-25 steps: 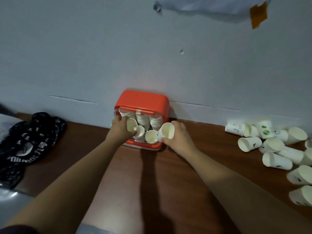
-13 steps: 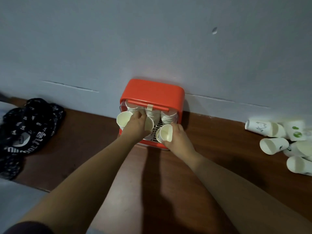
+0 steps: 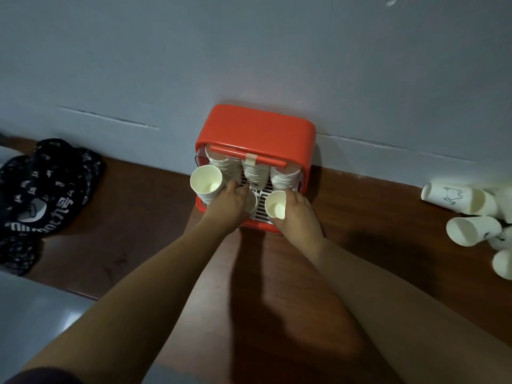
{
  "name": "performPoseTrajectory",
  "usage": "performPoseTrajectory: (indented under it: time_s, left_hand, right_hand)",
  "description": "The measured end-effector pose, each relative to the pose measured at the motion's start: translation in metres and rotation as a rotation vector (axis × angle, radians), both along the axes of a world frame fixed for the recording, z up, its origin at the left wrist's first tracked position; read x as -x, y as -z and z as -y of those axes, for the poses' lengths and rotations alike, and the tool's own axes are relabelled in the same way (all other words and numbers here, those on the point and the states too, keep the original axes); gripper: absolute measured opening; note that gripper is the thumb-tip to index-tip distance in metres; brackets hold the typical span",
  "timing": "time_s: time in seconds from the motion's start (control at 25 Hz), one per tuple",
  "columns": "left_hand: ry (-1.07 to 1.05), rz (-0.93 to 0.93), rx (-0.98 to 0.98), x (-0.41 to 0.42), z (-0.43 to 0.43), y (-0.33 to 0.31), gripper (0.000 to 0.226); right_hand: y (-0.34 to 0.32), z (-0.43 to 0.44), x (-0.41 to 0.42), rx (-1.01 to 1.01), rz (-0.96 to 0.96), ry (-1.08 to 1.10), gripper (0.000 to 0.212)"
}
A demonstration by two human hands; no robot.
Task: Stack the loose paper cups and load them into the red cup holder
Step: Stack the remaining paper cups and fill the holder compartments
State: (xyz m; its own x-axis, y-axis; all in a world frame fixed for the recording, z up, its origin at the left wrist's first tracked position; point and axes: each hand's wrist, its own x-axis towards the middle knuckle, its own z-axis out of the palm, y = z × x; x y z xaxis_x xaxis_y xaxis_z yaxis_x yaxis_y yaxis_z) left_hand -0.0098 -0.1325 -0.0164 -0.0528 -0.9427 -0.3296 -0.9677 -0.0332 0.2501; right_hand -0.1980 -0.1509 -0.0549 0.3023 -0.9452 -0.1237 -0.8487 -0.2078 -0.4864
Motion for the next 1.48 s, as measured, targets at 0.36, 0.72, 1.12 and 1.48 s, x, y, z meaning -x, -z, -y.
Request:
performPoseTrajectory:
  time_s: [0.36, 0.72, 1.12, 1.48]
  left_hand:
    - [0.020, -0.098, 0.227, 0.030, -0.011, -0.027, 0.041]
    - [0.253, -0.309, 0.093, 0.243, 0.026, -0.066, 0.046]
    - [0.190, -0.211, -0.029, 0.450, 0.080, -0.033, 0.058]
    - [0.157, -0.051, -0.096, 0.533, 0.092, 0.039, 0.072]
  right_hand:
    - [-0.043, -0.019, 0.074, -0.002, 0.031, 0.055, 0.059]
    - [-0.075, -0.012, 0.331, 0.022, -0.118, 0.360, 0.058]
    - [-0.052, -0.004, 0.537, 0.110, -0.143, 0.437, 0.057]
    - [-0.015, 0.025, 0.561, 0.049, -0.147, 0.337, 0.074]
